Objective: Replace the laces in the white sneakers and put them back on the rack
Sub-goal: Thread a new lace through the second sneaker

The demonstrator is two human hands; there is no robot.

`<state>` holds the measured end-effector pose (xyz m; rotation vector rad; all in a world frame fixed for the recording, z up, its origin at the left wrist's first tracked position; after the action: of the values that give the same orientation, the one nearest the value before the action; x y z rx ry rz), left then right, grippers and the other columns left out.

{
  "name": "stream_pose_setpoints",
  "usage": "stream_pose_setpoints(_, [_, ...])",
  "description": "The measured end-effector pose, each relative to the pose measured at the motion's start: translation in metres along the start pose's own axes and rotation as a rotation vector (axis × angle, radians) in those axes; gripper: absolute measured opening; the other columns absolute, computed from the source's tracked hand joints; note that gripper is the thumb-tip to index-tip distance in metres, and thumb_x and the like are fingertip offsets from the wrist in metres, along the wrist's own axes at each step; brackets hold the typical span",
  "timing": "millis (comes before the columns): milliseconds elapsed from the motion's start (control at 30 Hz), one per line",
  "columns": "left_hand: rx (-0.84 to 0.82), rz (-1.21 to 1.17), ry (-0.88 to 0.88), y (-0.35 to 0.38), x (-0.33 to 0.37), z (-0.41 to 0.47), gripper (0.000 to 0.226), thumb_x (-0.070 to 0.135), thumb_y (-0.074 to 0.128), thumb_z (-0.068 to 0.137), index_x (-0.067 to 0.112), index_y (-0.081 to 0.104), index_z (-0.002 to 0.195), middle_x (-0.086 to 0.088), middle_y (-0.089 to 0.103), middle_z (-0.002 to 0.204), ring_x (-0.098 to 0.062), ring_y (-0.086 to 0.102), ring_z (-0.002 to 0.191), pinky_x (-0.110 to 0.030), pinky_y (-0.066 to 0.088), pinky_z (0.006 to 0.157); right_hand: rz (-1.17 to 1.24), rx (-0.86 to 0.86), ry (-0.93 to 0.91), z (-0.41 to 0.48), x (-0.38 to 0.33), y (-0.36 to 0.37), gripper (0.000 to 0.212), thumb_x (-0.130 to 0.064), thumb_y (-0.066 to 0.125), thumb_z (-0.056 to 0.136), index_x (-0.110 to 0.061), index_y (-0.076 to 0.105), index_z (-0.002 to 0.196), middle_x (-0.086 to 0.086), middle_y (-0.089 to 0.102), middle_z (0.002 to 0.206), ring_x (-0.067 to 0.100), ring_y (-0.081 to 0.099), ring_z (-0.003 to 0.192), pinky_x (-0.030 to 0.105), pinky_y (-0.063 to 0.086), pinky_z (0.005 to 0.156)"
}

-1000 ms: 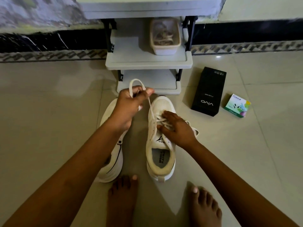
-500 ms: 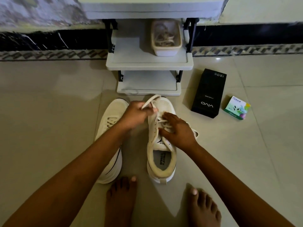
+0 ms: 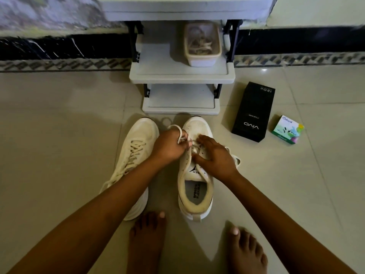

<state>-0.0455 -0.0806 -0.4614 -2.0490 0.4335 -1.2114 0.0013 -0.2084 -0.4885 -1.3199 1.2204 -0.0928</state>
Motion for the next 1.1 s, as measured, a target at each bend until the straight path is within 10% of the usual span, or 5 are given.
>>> stream_pose_setpoints(267, [0.142,-0.696,-0.019,-0.063,0.021,-0.005,0.017,0.013,0.065,0.086,0.021,0.064,0.071,0.006,0.062,0.07,-0.008,0.056,0.07,-0.023,0.039,0.063,-0.066,0.0,0.007,0.0,0.0,-0.003,0.063,-0.052,0.052,0.089,-0.026,0.035,0.143,-0.005,0.036,0.149,0.021,0.044,0.128,0.039,0.033,0.109])
stream_pose_setpoints(500, [0.014,0.289,-0.042,-0.064,-0.013,0.003,0.051,0.046,0.063,0.084,0.01,0.057,0.119,-0.004,0.06,0.116,-0.022,0.056,0.104,-0.033,0.045,0.086,0.001,-0.087,0.03,0.002,-0.002,-0.005,0.065,-0.048,0.054,0.089,-0.024,0.031,0.145,-0.005,0.03,0.152,0.02,0.038,0.134,0.035,0.034,0.106])
stream_pose_setpoints(600, [-0.013,0.554,-0.133,-0.075,-0.024,0.0,0.04,0.028,0.046,0.095,0.006,0.05,0.127,-0.017,0.052,0.125,-0.032,0.051,0.111,-0.033,0.04,0.086,0.022,-0.099,0.101,0.001,0.0,-0.011,0.074,-0.049,0.062,0.084,-0.022,0.03,0.144,0.0,0.028,0.151,0.022,0.037,0.133,0.036,0.038,0.104])
stream_pose_setpoints(967, [0.112,0.031,0.184,-0.056,0.031,-0.013,0.022,0.002,0.053,0.09,0.008,0.067,0.106,-0.008,0.069,0.1,-0.019,0.065,0.088,-0.031,0.053,0.08,0.155,0.007,0.338,-0.006,0.001,-0.033,0.02,-0.031,0.067,0.084,-0.013,0.068,0.093,0.0,0.061,0.086,0.006,0.053,0.066,0.018,0.042,0.059])
stream_pose_setpoints(1100, [0.06,-0.042,0.183,-0.021,0.031,-0.015,0.015,0.005,0.058,0.09,0.01,0.07,0.097,0.005,0.062,0.088,-0.01,0.059,0.081,-0.019,0.044,0.073,0.344,0.061,0.424,-0.01,0.014,-0.031,0.014,-0.021,0.064,0.086,-0.01,0.069,0.079,0.009,0.065,0.083,0.019,0.06,0.074,0.033,0.052,0.071])
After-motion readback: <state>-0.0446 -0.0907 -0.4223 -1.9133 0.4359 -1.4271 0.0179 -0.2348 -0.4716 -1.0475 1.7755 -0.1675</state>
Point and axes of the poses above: each hand's wrist, its own z-axis towards the middle knuckle, its own y-axis out of the palm, x = y × z, the point moved 7 cm from there along z, towards the middle knuckle
